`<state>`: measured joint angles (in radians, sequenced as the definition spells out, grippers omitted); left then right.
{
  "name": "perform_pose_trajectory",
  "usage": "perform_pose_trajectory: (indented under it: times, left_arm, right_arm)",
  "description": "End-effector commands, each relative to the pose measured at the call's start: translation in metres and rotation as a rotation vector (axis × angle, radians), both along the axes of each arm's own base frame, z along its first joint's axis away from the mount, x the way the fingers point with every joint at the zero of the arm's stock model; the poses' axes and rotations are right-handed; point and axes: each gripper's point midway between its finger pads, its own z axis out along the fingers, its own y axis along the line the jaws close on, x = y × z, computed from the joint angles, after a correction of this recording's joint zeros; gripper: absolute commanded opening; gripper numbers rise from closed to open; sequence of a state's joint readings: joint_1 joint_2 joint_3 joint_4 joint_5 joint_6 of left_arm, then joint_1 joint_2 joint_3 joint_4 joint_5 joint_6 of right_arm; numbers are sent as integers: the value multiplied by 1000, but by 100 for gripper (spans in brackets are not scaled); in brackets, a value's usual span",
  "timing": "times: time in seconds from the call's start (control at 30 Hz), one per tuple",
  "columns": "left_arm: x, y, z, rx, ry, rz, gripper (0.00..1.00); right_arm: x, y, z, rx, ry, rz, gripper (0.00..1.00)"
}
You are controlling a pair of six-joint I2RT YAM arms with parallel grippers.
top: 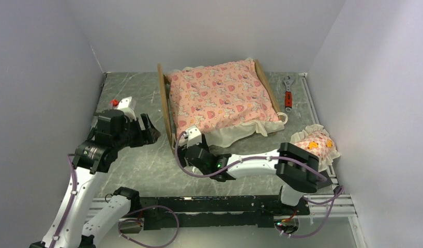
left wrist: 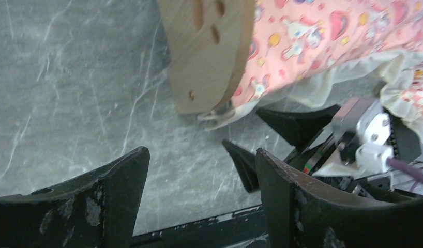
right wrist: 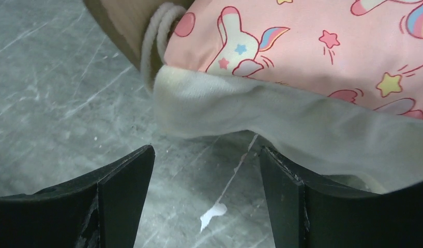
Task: Set up the pet bed
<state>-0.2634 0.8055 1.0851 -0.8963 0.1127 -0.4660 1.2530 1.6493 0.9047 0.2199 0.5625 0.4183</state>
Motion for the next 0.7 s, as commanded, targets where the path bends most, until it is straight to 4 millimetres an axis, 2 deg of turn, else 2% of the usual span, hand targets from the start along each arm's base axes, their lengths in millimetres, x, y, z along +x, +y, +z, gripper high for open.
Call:
perform_pose_trajectory:
  times: [0.0,0.2,0.3,0.4,0.47,0.57,0.67]
  left_arm:
    - [-16,8,-27,16,76,37,80]
    - [-27,2,-49,-18,131,23,80]
    - [-27,-1,-54,-33,146,17,80]
    - [-27,-4,-56,-48,154,11,80]
    - [-26,-7,-61,-58,168,6,80]
    - [-26,-13,-69,-87,194,-10,80]
    - [-26,-21,-76,-119,218,-35,80]
  right_arm:
    - [23,21,33,168,-58,-148,78]
    - [29,34,23,161,-75,-161,74]
    - [32,33,20,143,-82,-182,68]
    - [34,22,18,125,-86,-216,51]
    - [34,12,19,115,-92,-240,35]
    - [35,0,25,108,-110,-256,20]
    - [32,-5,33,96,-121,-226,5]
